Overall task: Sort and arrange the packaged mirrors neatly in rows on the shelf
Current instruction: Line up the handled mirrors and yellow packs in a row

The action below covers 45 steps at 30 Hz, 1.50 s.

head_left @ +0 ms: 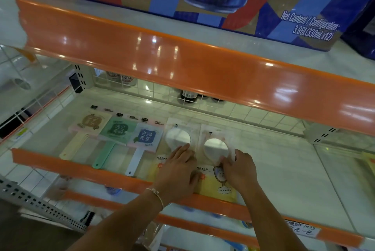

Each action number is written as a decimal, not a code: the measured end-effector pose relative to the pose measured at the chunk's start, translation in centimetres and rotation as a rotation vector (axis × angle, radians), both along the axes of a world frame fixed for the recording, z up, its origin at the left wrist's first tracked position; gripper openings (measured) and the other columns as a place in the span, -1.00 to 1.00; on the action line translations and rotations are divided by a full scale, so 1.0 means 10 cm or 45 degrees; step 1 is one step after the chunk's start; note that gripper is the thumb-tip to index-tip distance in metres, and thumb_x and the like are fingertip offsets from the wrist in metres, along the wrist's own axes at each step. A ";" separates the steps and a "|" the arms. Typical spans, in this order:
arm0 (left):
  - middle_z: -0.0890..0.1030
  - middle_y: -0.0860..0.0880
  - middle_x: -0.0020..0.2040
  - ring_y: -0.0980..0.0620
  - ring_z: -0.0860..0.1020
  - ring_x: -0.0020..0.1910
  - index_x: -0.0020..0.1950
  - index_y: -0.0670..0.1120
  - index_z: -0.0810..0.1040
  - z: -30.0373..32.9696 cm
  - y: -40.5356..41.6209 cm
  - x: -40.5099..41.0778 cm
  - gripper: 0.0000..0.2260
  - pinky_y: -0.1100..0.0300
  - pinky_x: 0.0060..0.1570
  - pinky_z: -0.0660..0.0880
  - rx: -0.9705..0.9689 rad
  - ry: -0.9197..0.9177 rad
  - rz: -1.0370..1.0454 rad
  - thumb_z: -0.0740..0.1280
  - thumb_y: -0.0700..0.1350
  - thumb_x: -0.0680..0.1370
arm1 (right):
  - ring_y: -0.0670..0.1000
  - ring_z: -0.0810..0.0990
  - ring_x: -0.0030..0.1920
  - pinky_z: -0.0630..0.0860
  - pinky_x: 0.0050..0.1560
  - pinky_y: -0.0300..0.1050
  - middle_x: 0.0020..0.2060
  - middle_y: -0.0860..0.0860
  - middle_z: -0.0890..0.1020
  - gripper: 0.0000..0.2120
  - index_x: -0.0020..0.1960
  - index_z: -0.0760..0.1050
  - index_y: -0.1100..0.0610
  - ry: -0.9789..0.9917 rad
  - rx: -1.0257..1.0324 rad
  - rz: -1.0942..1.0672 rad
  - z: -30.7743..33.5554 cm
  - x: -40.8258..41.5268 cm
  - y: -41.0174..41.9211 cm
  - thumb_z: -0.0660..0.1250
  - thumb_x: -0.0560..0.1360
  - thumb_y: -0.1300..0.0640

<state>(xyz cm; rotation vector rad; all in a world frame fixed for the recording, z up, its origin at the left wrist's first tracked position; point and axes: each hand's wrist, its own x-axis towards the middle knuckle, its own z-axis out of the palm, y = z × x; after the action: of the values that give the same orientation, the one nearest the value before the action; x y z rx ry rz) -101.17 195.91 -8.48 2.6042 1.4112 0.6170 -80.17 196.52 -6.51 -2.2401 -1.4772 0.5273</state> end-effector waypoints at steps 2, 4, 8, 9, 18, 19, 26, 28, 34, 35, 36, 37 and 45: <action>0.54 -0.01 0.25 -0.05 0.32 0.45 0.09 -0.06 0.62 -0.01 0.00 0.00 -0.64 0.05 0.48 0.17 0.010 0.006 -0.001 0.18 0.12 0.51 | 0.06 0.53 -0.23 0.37 -0.32 -0.13 -0.16 0.09 0.51 -0.72 -0.16 0.39 0.09 -0.024 0.000 -0.003 0.00 -0.03 0.00 0.31 0.51 -0.11; 0.54 -0.01 0.25 -0.06 0.33 0.45 0.10 -0.06 0.61 -0.02 0.01 0.00 -0.65 0.08 0.47 0.12 0.014 0.010 -0.001 0.19 0.11 0.50 | 0.08 0.53 -0.19 0.45 -0.26 -0.09 -0.14 0.09 0.49 -0.72 -0.14 0.39 0.10 -0.048 -0.005 -0.008 0.01 -0.05 -0.01 0.30 0.52 -0.11; 0.55 -0.02 0.25 -0.07 0.34 0.44 0.13 -0.07 0.60 -0.03 0.01 0.01 -0.65 0.04 0.48 0.17 0.019 0.014 -0.008 0.20 0.10 0.51 | 0.13 0.52 -0.02 0.52 -0.08 -0.03 -0.05 0.06 0.42 -0.67 0.02 0.43 0.12 -0.104 -0.031 -0.006 0.04 -0.09 -0.06 0.25 0.54 -0.15; 0.54 -0.03 0.26 -0.07 0.33 0.45 0.15 -0.07 0.59 -0.04 0.01 0.01 -0.64 0.05 0.48 0.14 0.016 0.012 -0.007 0.19 0.10 0.52 | 0.14 0.52 0.02 0.51 -0.05 -0.02 -0.04 0.05 0.41 -0.64 0.06 0.42 0.11 -0.103 -0.023 -0.001 0.05 -0.10 -0.07 0.26 0.52 -0.18; 0.50 -0.04 0.34 -0.07 0.29 0.48 0.30 -0.05 0.52 -0.03 0.00 0.01 -0.56 0.08 0.48 0.05 -0.004 0.026 -0.023 0.14 0.13 0.54 | 0.16 0.50 0.13 0.51 0.03 -0.01 0.08 0.05 0.40 -0.36 0.33 0.36 -0.04 -0.137 0.014 0.072 0.04 -0.16 -0.18 0.30 0.40 -0.38; 0.49 -0.04 0.34 -0.06 0.27 0.48 0.29 -0.04 0.53 -0.02 -0.01 0.00 -0.56 0.08 0.49 0.04 -0.011 0.021 -0.028 0.12 0.13 0.53 | 0.16 0.50 0.13 0.51 0.03 -0.01 0.08 0.05 0.40 -0.36 0.33 0.36 -0.04 -0.137 0.017 0.073 0.04 -0.16 -0.18 0.31 0.40 -0.38; 0.47 -0.03 0.35 -0.04 0.23 0.50 0.25 -0.03 0.55 -0.01 -0.02 0.00 -0.58 0.07 0.51 0.04 -0.027 0.023 -0.049 0.10 0.14 0.56 | 0.15 0.50 0.13 0.52 0.06 -0.02 0.07 0.05 0.43 -0.36 0.31 0.40 -0.01 -0.119 0.025 0.082 0.05 -0.16 -0.18 0.31 0.39 -0.39; 0.50 -0.03 0.32 -0.05 0.28 0.48 0.23 -0.04 0.56 -0.01 -0.01 0.00 -0.60 0.07 0.50 0.08 -0.017 0.000 -0.043 0.12 0.13 0.57 | 0.15 0.49 0.14 0.52 0.06 -0.01 0.08 0.05 0.44 -0.37 0.30 0.41 0.00 -0.120 0.027 0.088 0.06 -0.15 -0.18 0.31 0.40 -0.38; 0.56 -0.04 0.27 -0.08 0.38 0.41 0.26 -0.07 0.56 0.01 -0.02 0.02 -0.57 0.07 0.47 0.13 -0.029 0.037 -0.036 0.12 0.12 0.55 | 0.14 0.50 0.12 0.49 -0.01 -0.05 0.06 0.04 0.44 -0.37 0.27 0.42 0.03 -0.122 0.002 0.065 0.08 -0.19 -0.21 0.28 0.40 -0.40; 0.56 -0.05 0.28 -0.08 0.39 0.41 0.27 -0.07 0.56 0.02 -0.02 0.02 -0.56 0.06 0.47 0.14 -0.042 0.043 -0.040 0.11 0.12 0.55 | 0.14 0.50 0.11 0.50 -0.02 -0.05 0.06 0.04 0.44 -0.37 0.27 0.42 0.04 -0.123 0.007 0.061 0.08 -0.19 -0.22 0.27 0.41 -0.40; 0.56 -0.05 0.28 -0.07 0.39 0.41 0.27 -0.07 0.56 0.03 -0.03 0.02 -0.55 0.06 0.47 0.14 -0.050 0.048 -0.041 0.12 0.13 0.55 | 0.15 0.50 0.10 0.50 -0.03 -0.05 0.05 0.05 0.44 -0.37 0.27 0.43 0.05 -0.123 0.013 0.061 0.08 -0.19 -0.24 0.27 0.42 -0.39; 0.56 -0.05 0.28 -0.08 0.40 0.40 0.28 -0.07 0.56 0.04 -0.03 0.02 -0.56 0.04 0.47 0.15 -0.054 0.054 -0.040 0.12 0.13 0.55 | 0.15 0.50 0.10 0.49 -0.04 -0.06 0.05 0.05 0.44 -0.38 0.27 0.43 0.05 -0.119 0.015 0.066 0.09 -0.19 -0.25 0.27 0.43 -0.38; 0.61 -0.08 0.15 -0.09 0.51 0.26 0.15 -0.10 0.61 0.18 -0.05 0.09 -0.66 0.07 0.41 0.25 0.012 -0.023 0.009 0.15 0.04 0.58 | 0.17 0.42 0.27 0.44 0.19 0.04 0.26 0.12 0.42 -0.40 0.39 0.37 0.06 0.002 0.037 0.086 0.21 0.12 -0.30 0.21 0.51 -0.30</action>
<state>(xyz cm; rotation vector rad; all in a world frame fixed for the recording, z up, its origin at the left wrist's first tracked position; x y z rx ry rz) -100.22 195.40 -6.65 2.5955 1.4159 0.6483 -78.95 193.57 -4.42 -2.1734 -1.5548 0.5248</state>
